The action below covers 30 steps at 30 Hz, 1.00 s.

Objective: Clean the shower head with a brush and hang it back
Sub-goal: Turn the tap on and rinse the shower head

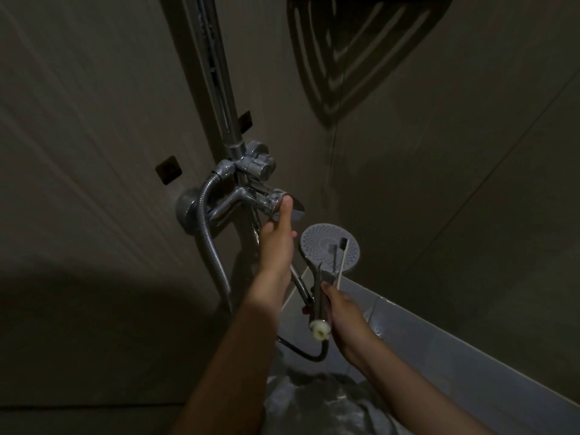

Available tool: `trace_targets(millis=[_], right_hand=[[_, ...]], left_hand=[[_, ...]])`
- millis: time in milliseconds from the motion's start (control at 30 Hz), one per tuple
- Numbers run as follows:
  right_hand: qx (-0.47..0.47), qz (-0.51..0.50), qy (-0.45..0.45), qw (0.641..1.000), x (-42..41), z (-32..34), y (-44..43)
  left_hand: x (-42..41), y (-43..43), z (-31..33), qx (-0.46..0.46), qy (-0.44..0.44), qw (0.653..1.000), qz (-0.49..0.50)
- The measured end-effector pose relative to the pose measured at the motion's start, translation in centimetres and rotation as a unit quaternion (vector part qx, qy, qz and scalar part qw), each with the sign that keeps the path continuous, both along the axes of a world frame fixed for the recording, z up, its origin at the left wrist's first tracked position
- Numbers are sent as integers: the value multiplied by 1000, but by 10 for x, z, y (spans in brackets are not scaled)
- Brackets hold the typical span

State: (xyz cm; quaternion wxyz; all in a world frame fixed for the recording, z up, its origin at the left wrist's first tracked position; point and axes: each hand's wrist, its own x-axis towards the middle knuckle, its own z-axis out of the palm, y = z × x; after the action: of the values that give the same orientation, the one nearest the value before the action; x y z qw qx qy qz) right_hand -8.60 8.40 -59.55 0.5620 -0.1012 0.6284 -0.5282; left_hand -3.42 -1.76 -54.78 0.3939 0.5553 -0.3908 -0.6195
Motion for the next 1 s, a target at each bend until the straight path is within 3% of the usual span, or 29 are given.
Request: trace_targets(millis=[733, 1000], right_hand=[[8, 21, 13, 1000, -9, -12, -2], [47, 37, 34, 998, -15, -38, 1]], left_hand=[[1, -1, -4, 8, -9, 1000, -13], [12, 13, -48, 23, 35, 998, -42]])
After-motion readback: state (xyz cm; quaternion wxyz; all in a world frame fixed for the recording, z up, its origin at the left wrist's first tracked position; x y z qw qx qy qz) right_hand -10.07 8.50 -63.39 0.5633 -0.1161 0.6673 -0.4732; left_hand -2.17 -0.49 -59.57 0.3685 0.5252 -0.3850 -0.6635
